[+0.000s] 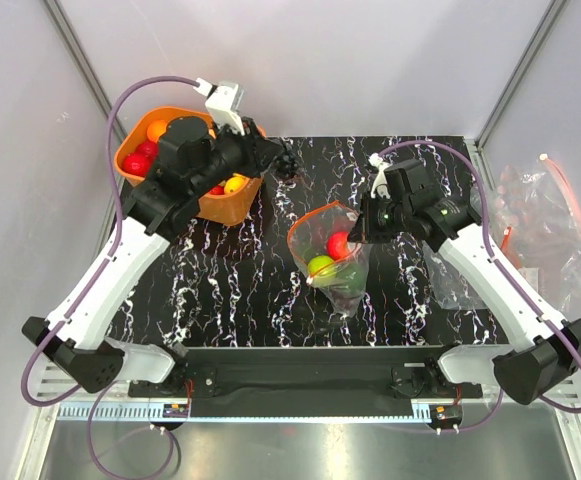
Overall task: Place the food in the zip-top bag and seal the zipper
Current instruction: Place the fake fruit in the zipper food storage bag.
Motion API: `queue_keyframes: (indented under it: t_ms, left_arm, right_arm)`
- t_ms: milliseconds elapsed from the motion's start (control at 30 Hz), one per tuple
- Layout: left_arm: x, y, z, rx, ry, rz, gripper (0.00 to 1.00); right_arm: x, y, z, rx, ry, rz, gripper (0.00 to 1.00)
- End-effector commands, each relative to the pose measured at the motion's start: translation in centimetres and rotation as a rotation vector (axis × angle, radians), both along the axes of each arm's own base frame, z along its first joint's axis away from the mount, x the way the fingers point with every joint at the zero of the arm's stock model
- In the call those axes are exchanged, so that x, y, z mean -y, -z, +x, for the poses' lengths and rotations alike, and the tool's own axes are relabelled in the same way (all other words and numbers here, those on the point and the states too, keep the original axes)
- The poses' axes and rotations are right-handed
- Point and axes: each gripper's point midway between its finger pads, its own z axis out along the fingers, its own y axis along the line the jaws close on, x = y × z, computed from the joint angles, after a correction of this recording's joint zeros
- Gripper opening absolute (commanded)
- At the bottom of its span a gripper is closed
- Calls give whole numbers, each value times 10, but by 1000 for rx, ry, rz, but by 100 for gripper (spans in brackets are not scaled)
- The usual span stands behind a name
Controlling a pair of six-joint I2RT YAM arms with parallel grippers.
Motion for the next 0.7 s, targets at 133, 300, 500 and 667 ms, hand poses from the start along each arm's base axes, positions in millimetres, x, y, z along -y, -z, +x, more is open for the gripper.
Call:
queue_keyframes:
  t_ms: [133,300,500,667]
  left_arm:
    - [30,-34,-42,64,139,-74,20]
    - [64,-27,-65,7,359,-76,21]
    - [93,-4,-86,-58,516,-3,22]
    - [108,34,-102,-147,684,127,24]
  right_arm:
    - [-4,-37,9,140,45,99,0]
    - [0,-45,7,164,61,104,0]
    - [8,-47,7,190,97,92,0]
    - [11,-47,5,194,106,90,0]
